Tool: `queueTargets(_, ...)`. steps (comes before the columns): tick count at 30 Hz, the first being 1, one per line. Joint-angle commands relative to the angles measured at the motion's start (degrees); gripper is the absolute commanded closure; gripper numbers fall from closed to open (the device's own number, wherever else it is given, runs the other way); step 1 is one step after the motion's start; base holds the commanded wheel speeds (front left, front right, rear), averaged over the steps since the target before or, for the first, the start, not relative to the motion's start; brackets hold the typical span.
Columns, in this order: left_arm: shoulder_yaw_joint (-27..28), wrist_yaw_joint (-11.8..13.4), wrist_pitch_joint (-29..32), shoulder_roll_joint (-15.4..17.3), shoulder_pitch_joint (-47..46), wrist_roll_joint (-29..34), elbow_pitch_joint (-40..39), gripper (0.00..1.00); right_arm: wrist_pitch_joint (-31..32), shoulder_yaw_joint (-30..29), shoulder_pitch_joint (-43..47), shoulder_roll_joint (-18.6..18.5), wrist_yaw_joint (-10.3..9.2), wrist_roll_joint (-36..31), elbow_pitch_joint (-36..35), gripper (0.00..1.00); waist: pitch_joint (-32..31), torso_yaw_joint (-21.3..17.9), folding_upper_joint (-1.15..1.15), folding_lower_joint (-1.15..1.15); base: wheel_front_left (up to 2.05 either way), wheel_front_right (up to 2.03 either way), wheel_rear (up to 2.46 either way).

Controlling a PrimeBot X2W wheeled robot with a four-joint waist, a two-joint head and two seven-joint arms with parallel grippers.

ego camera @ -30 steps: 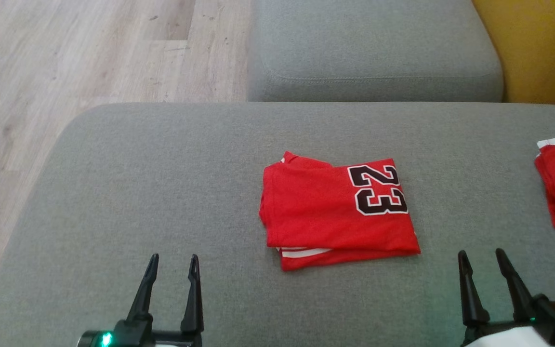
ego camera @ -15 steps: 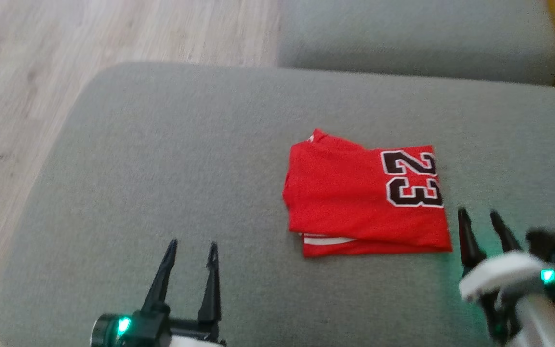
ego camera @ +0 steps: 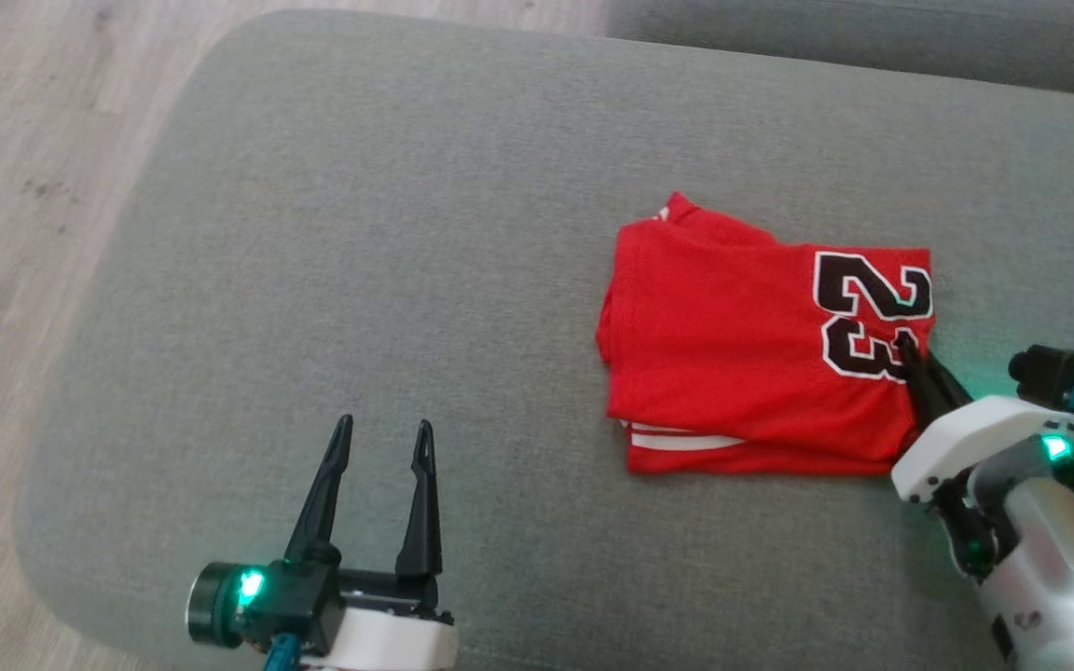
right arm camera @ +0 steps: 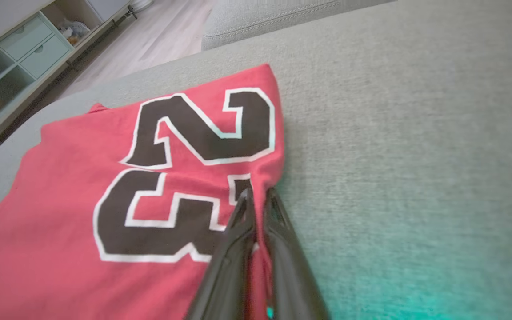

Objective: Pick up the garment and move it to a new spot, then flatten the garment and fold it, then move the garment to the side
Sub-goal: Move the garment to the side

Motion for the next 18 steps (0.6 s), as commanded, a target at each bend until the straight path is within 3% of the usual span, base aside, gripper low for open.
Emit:
queueTargets(1,1.57,0.25,-0.30,-0.23,-2.27,-0.07,-1.78,0.00,-1.36,1.78,-1.07,-2.10,-0.04,-0.16,0.22,1.00,0.09,-1.42,0.00,-0.01,0.00,0.00,0.00)
queueTargets(7,2.22,0.07,-0.30,-0.24,-2.99,0.78,-2.39,0.00,-4.19,3.27,-5.56,-9.94,-0.04,-3.08,2.85,1.00,2.27,-7.55,0.00,-0.01,0.00,0.00,0.00)
queueTargets(18,3.57,-0.72,-0.30,-0.24,-7.92,3.28,-3.04,0.00,-6.06,0.12,-13.36,-29.32,-0.04,-5.83,5.74,1.00,9.35,-15.89,0.00,-0.01,0.00,0.00,0.00)
